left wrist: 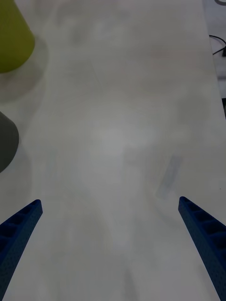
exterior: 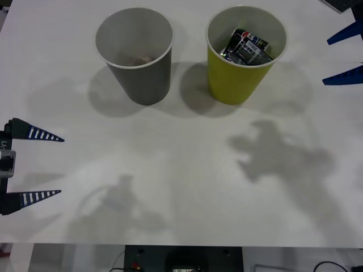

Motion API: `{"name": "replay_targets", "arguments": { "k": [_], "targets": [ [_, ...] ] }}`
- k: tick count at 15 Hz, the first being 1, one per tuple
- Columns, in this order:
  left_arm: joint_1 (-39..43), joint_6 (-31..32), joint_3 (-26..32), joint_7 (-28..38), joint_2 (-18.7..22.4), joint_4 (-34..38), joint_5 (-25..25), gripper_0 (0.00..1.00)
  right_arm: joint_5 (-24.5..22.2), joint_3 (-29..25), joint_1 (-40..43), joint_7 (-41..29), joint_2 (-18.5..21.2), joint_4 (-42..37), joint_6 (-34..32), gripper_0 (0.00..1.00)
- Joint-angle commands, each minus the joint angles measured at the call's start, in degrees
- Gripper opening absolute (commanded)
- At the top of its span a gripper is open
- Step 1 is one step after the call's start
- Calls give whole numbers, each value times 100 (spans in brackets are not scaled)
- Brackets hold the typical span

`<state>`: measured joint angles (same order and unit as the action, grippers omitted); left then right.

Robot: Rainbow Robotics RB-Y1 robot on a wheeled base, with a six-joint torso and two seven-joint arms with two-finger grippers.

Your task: Put the can into the green bin and the plastic bottle into the gray bin

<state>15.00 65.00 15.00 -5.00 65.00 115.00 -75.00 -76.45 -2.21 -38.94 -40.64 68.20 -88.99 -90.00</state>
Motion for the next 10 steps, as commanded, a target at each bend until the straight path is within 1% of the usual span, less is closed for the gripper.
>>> {"name": "replay_targets", "arguments": {
  "k": [1, 4, 7, 10],
  "targets": [
    [0, 0, 0, 0, 0, 0, 0, 100, 60, -456, 677, 619, -43, -136, 0, 100],
    [0, 0, 0, 0, 0, 0, 0, 100, 77, -948, 1415, 1401, -202, -268, 0, 100],
    [0, 0, 0, 0, 0, 0, 0, 100, 25, -1300, 2083, 2227, -395, -400, 0, 100],
    [0, 0, 0, 0, 0, 0, 0, 100, 25, -1467, 2549, 2983, -527, -444, 0, 100]
  ]
}}
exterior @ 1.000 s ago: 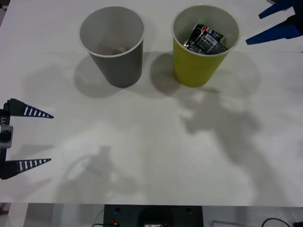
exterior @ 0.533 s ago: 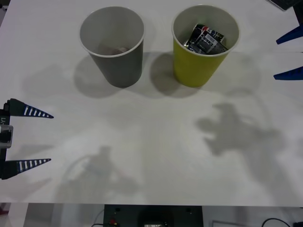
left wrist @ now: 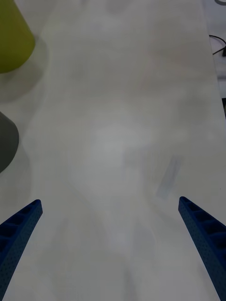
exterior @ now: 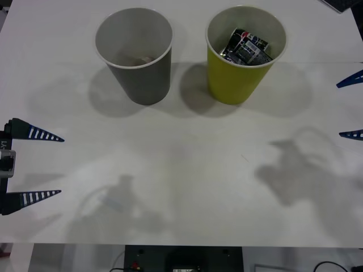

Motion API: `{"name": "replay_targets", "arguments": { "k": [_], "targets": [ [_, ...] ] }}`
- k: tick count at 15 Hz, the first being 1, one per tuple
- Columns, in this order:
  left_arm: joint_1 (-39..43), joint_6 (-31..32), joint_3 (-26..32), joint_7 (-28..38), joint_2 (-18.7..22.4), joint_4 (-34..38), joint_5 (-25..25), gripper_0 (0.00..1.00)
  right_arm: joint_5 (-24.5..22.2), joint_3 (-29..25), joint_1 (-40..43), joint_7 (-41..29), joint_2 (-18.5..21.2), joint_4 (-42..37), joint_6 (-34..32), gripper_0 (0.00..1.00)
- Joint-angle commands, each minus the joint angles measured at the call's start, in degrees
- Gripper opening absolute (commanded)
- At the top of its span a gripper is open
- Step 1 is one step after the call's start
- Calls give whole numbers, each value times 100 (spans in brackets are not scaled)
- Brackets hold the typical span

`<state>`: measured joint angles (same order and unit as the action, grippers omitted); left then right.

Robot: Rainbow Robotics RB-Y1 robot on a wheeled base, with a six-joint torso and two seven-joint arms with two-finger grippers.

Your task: Put the can into the green bin and the plastic bottle into the gray bin

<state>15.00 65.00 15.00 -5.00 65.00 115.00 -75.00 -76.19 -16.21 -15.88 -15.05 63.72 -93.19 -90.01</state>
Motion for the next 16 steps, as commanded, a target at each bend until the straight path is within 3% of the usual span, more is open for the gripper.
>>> {"name": "replay_targets", "arguments": {
  "k": [1, 5, 9, 16],
  "targets": [
    [0, 0, 0, 0, 0, 0, 0, 100, -10, -67, 349, 608, -87, -23, 1, 100],
    [0, 0, 0, 0, 0, 0, 0, 100, -273, -269, 920, 1276, -175, -208, 1, 100],
    [0, 0, 0, 0, 0, 0, 0, 100, -757, -577, 1500, 1285, -474, -770, 1, 100],
    [0, 0, 0, 0, 0, 0, 0, 100, -1003, -682, 1799, 1382, -843, -1025, 1, 100]
  ]
}}
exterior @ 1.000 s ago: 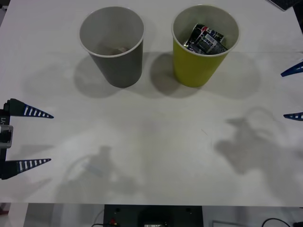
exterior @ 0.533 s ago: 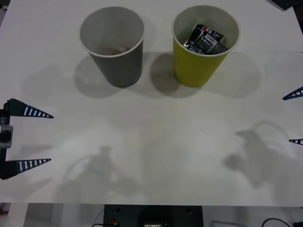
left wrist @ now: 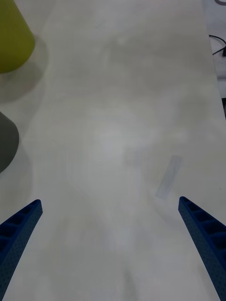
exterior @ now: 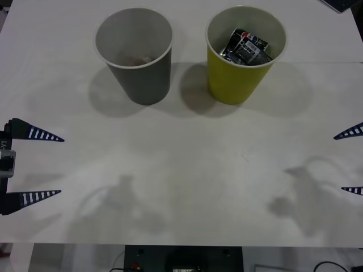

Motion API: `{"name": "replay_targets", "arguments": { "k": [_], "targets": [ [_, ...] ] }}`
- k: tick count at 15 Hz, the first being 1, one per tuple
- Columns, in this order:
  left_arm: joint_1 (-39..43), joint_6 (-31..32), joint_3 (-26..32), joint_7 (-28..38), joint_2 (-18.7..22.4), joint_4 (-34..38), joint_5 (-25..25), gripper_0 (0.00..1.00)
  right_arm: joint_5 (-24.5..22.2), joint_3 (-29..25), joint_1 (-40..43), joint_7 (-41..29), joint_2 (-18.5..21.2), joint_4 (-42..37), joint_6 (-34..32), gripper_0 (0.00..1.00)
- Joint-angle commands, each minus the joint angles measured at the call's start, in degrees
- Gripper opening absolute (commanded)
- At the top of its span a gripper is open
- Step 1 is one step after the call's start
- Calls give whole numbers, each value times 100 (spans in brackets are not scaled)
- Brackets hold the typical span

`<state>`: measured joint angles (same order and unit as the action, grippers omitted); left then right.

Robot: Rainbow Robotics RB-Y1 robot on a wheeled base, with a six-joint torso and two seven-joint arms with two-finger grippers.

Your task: Put the can into the green bin and the plastic bottle into the gray bin

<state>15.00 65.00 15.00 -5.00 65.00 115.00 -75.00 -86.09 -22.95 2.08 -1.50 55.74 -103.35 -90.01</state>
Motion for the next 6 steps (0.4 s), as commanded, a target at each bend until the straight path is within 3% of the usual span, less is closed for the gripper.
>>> {"name": "replay_targets", "arguments": {
  "k": [1, 6],
  "targets": [
    [0, 0, 0, 0, 0, 0, 0, 100, 13, -8, 3, 27, -37, -10, 1, 100],
    [0, 0, 0, 0, 0, 0, 0, 100, 57, -8, 11, 35, -46, -10, 1, 100]
  ]
}}
